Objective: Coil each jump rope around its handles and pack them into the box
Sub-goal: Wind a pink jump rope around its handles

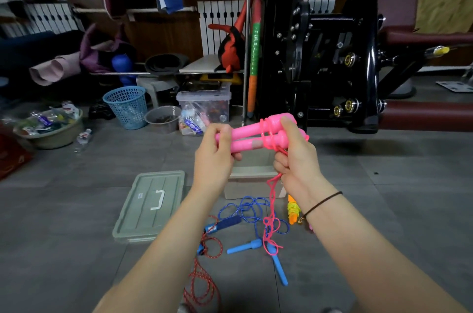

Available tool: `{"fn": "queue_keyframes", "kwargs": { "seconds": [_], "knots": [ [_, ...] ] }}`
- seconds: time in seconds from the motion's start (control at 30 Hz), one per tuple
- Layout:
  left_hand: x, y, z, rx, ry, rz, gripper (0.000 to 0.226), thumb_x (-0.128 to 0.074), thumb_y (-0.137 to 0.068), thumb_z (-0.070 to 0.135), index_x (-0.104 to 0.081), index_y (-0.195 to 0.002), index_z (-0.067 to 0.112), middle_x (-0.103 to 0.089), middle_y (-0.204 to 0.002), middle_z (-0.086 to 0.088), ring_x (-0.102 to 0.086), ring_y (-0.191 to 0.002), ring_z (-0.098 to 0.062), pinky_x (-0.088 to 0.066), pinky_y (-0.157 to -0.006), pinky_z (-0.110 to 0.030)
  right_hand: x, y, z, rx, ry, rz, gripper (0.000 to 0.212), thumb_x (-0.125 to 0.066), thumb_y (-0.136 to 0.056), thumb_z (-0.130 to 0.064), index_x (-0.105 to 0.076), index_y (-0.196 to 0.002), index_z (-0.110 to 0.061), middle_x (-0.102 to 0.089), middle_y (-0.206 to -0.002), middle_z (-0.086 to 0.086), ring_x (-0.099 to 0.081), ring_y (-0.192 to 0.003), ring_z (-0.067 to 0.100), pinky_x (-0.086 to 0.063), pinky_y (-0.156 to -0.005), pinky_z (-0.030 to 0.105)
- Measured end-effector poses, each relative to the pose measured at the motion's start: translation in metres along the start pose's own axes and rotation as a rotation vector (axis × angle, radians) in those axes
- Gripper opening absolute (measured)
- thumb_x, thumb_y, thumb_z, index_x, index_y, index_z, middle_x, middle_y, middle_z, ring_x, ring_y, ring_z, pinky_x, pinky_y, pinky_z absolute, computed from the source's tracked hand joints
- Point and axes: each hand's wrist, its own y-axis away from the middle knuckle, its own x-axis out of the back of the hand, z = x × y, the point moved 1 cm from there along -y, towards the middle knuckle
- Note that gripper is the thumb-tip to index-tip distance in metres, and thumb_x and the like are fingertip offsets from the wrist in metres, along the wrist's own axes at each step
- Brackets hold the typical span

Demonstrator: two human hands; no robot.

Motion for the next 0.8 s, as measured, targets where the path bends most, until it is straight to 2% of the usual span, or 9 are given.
{"fn": "queue_keyframes", "kwargs": {
  "seconds": [0.13,0.2,0.33,0.43,0.57,0.63,0.73,0.8],
  "knots": [
    [-0.005,0.0,0.001,-0.031,0.016,0.139,0.026,-0.043,-0.098,0.036,-0.047,-0.076,0.022,-0.05,-0.056,0.013,-0.043,-0.052,-0.002,-0.039,-0.056,-0.024,-0.004,0.001,0.002,-0.007,-0.04,-0.048,0.03,-0.06,-0.087,-0.038,-0.045,-0.072,-0.017,-0.029,-0.043,-0.006,-0.019,-0.033,0.006,-0.011,-0.036,0.016],
    [-0.006,-0.002,0.001,-0.039,-0.003,0.162,0.027,-0.044,-0.098,0.037,-0.047,-0.076,0.022,-0.049,-0.06,0.011,-0.043,-0.053,0.0,-0.038,-0.058,-0.025,-0.004,0.001,0.003,-0.004,-0.028,-0.059,0.029,-0.059,-0.087,-0.039,-0.048,-0.082,-0.013,-0.031,-0.044,-0.005,-0.021,-0.032,0.006,-0.012,-0.036,0.015],
    [-0.006,-0.005,0.0,-0.056,-0.071,0.127,0.028,-0.042,-0.099,0.036,-0.044,-0.073,0.025,-0.047,-0.059,0.009,-0.041,-0.052,-0.004,-0.038,-0.058,-0.03,0.0,0.001,0.003,-0.014,-0.032,-0.057,0.027,-0.056,-0.09,-0.038,-0.047,-0.095,-0.014,-0.034,-0.042,-0.006,-0.024,-0.031,0.006,-0.014,-0.034,0.014],
    [-0.005,-0.007,0.0,-0.101,-0.108,0.078,0.029,-0.042,-0.1,0.033,-0.049,-0.077,0.018,-0.047,-0.06,0.007,-0.042,-0.054,-0.008,-0.038,-0.057,-0.03,0.003,0.001,0.003,-0.018,0.006,-0.014,0.029,-0.059,-0.087,-0.039,-0.047,-0.09,-0.012,-0.034,-0.045,-0.005,-0.025,-0.033,0.007,-0.015,-0.034,0.015],
    [-0.004,-0.012,0.001,-0.107,-0.038,-0.014,0.03,-0.046,-0.099,0.03,-0.055,-0.077,0.012,-0.048,-0.062,0.002,-0.043,-0.053,-0.002,-0.038,-0.053,-0.02,0.008,0.0,0.002,-0.007,0.082,0.032,0.029,-0.062,-0.083,-0.039,-0.047,-0.08,-0.015,-0.031,-0.052,-0.003,-0.022,-0.039,0.009,-0.015,-0.037,0.019],
    [-0.004,-0.012,-0.002,-0.076,0.025,-0.065,0.028,-0.051,-0.096,0.032,-0.061,-0.079,0.012,-0.052,-0.064,-0.001,-0.047,-0.057,-0.007,-0.041,-0.056,-0.023,0.01,-0.002,0.002,-0.003,0.108,0.036,0.031,-0.063,-0.081,-0.042,-0.047,-0.08,-0.015,-0.03,-0.053,-0.003,-0.022,-0.041,0.009,-0.015,-0.038,0.021],
    [-0.005,-0.011,-0.004,-0.061,0.052,-0.038,0.026,-0.055,-0.094,0.034,-0.057,-0.073,0.019,-0.05,-0.059,0.006,-0.044,-0.055,-0.009,-0.038,-0.055,-0.027,0.011,-0.002,0.002,-0.014,0.133,-0.029,0.045,-0.062,-0.078,-0.057,-0.052,-0.085,-0.013,-0.038,-0.052,-0.001,-0.027,-0.036,0.009,-0.017,-0.037,0.018],
    [-0.002,-0.014,-0.006,-0.059,0.076,0.045,0.029,-0.053,-0.095,0.037,-0.051,-0.069,0.023,-0.047,-0.058,0.008,-0.041,-0.054,-0.01,-0.035,-0.055,-0.029,0.006,0.003,0.002,-0.068,0.115,-0.206,0.077,-0.048,-0.066,-0.08,-0.06,-0.095,-0.009,-0.054,-0.066,0.005,-0.032,-0.035,0.009,-0.019,-0.035,0.016]
  ]
}}
